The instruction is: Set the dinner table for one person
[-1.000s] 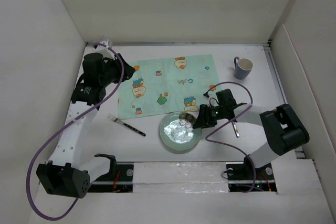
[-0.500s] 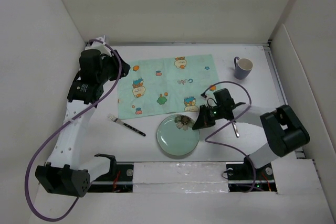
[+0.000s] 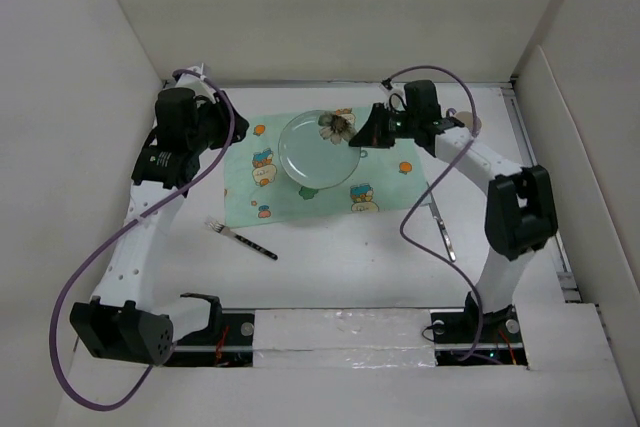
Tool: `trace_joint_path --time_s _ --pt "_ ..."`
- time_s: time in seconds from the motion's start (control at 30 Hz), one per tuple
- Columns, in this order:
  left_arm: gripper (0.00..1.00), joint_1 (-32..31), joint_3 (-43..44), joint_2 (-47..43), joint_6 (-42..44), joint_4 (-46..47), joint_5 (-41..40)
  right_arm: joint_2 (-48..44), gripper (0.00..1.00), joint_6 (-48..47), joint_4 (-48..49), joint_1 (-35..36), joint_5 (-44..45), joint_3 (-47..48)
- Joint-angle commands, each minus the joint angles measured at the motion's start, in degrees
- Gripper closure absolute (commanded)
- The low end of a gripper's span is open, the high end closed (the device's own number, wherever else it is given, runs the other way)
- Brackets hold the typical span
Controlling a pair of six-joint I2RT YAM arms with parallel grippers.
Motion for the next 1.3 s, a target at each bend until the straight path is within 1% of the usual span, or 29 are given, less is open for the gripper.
trace_joint_path --time_s 0.0,0.03,0.1,0.13,0.3,0.47,0.7,0.83,0.93,0.97,1.03,1.07,1.17,1.27 --pt "0.63 0.3 2.6 -0.7 -0.5 2.4 2.4 6.4 1.00 7.2 5.5 -0.9 -1.3 8.5" --pt "0.63 0.3 2.6 -0.9 -0.7 2.3 2.6 9.7 1.00 7.4 4.6 -1.5 -0.6 12.5" --pt "0.63 0.3 2.4 -1.3 -0.7 2.4 2.3 12.6 1.00 9.5 4.6 -1.5 -0.1 15.4" --pt "0.63 0.3 1.7 -1.7 -0.6 2.5 2.1 15.7 1.00 11.3 5.7 -1.5 0.3 17.8" --pt "0.63 0.3 0.2 -2.4 -0.5 2.9 1.5 19.5 1.00 13.8 5.5 -1.5 1.6 20.7" --pt "0.63 0.3 -1.2 -2.4 -0.8 3.6 2.0 22.7 1.00 15.5 5.7 -1.5 3.7 19.6" --pt "0.63 0.3 -2.9 -1.0 -0.9 4.2 1.7 23.9 1.00 15.3 5.3 -0.4 6.7 14.4" --pt "0.63 0.3 -3.0 -0.3 -1.6 4.6 2.3 24.7 0.94 13.3 1.3 -0.4 6.7 13.9" --pt "0.63 0.3 -2.9 0.3 -1.7 4.7 2.4 24.3 0.78 11.2 -2.1 -0.4 7.6 13.8" --pt "0.63 0.3 -2.6 0.5 -1.7 4.8 2.2 23.6 0.65 10.8 -3.0 -0.4 8.1 13.8" --pt "0.63 0.3 -2.1 1.0 -1.4 4.6 1.6 22.5 0.53 9.3 -5.3 -0.4 9.3 13.9" --pt "0.63 0.3 -1.5 1.2 -0.9 4.3 1.0 21.2 0.44 8.5 -6.2 -0.4 10.5 14.2" --pt "0.63 0.3 -0.3 1.9 -0.4 3.7 0.0 17.2 0.38 5.7 -8.9 -1.6 11.6 14.8" --pt "0.65 0.3 0.4 2.6 0.1 3.4 -0.6 12.6 0.37 2.1 -10.9 -3.8 12.3 12.7"
